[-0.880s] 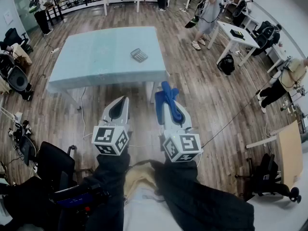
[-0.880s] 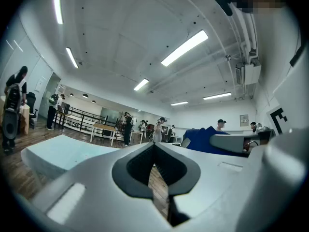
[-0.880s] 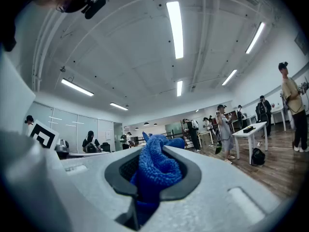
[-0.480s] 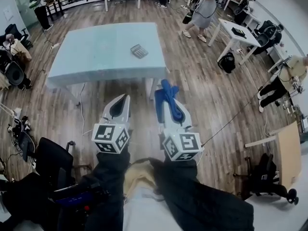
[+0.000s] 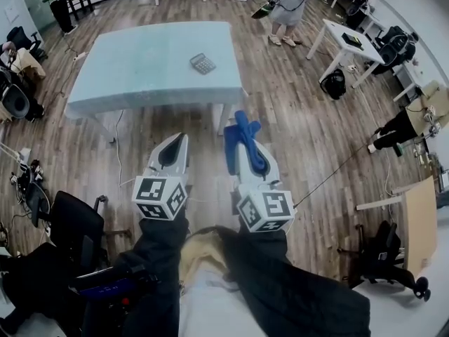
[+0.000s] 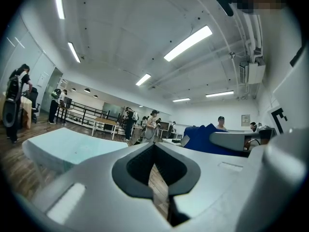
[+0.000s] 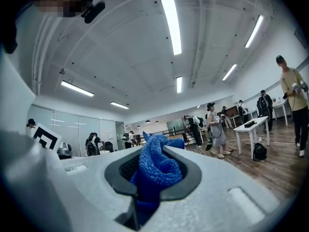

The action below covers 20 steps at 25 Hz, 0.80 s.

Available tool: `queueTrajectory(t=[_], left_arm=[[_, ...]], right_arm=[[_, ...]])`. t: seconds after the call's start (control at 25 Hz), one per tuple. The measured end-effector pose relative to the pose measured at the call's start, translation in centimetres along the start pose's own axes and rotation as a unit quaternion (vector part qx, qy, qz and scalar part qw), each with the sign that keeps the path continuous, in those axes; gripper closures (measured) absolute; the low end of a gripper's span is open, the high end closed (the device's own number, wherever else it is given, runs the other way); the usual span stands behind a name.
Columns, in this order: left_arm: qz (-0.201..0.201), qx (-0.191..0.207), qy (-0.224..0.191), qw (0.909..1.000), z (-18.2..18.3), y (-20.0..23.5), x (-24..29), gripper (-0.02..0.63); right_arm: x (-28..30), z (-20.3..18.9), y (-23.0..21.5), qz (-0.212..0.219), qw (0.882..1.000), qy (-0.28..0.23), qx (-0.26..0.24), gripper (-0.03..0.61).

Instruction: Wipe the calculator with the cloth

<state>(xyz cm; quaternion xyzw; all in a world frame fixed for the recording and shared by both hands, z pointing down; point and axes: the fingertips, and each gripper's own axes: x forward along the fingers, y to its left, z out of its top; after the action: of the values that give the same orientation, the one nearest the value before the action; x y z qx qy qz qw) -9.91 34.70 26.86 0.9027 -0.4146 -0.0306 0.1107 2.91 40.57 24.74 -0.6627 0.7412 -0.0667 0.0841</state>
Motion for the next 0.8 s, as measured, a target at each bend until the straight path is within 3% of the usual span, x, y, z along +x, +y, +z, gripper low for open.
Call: queueTrajectory(t=[0.8], left_arm=[[0.033,-0.013,0.026,0.9991,-4.4,-0.9,3.3,0.612]], right_arm=[[0.9,-3.7,-4.6,0.031,0.999,0.044,0.004,0.52]])
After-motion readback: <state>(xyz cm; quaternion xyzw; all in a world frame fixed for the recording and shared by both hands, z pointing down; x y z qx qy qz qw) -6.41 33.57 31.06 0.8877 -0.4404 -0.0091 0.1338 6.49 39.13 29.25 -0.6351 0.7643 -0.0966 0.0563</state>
